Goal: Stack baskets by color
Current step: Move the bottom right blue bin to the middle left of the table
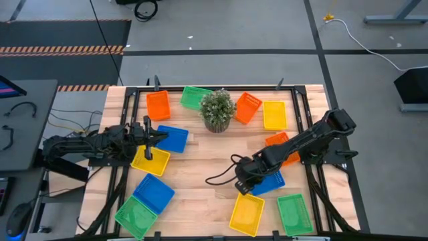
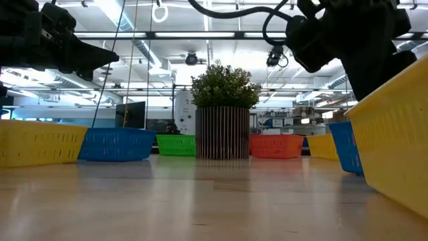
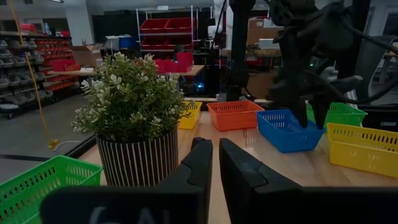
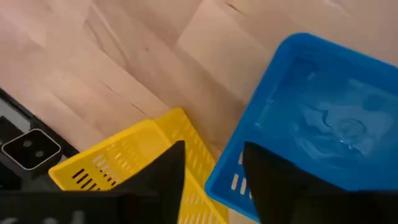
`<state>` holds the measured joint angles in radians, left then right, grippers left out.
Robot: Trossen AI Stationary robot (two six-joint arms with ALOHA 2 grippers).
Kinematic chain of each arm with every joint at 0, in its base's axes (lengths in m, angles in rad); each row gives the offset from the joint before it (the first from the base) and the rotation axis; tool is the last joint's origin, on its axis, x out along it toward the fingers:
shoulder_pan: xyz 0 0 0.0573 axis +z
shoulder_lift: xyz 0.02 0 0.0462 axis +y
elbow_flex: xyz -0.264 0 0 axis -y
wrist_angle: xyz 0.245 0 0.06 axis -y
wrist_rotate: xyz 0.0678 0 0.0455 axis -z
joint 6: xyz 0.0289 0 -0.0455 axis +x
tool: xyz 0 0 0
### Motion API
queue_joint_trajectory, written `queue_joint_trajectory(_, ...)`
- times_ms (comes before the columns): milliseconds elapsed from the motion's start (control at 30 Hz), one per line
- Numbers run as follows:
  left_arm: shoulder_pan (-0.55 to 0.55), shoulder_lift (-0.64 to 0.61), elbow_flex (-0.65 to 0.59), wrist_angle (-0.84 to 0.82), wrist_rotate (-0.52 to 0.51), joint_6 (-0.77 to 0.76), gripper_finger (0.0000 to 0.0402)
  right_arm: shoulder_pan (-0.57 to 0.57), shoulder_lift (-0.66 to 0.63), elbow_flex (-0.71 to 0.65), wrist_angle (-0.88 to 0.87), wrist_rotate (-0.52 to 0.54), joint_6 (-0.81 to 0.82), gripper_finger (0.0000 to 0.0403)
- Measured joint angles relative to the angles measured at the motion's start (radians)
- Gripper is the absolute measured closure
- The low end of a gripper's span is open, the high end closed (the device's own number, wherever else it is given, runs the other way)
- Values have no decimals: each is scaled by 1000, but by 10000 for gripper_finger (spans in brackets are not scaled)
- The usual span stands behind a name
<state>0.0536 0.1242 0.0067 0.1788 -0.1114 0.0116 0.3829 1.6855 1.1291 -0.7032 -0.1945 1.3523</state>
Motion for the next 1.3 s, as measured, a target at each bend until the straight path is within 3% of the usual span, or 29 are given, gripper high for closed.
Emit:
queue_joint_trajectory(167, 0, 0, 0, 0, 0, 0, 362, 0, 2, 1, -34, 86, 28, 193)
queue_joint_trajectory(433, 0, 0, 0, 2, 0, 0, 369, 0, 80, 0, -11, 116, -19, 206)
queue_joint_trajectory(567, 0, 0, 0, 4, 0, 0, 363, 0, 124, -1, -4, 116, -73, 237)
queue_joint_trajectory(733, 0, 0, 0, 8, 0, 0, 362, 0, 147, 0, 8, 121, -169, 323)
queue_joint_trajectory(867, 0, 0, 0, 8, 0, 0, 367, -2, 142, 48, -17, 156, -288, 391)
queue_joint_trajectory(1167, 0, 0, 0, 8, 0, 0, 363, -34, 147, 331, -37, 337, -704, 397)
queue_joint_trajectory(1300, 0, 0, 0, 8, 0, 0, 362, -61, 191, 417, -1, 364, -870, 399)
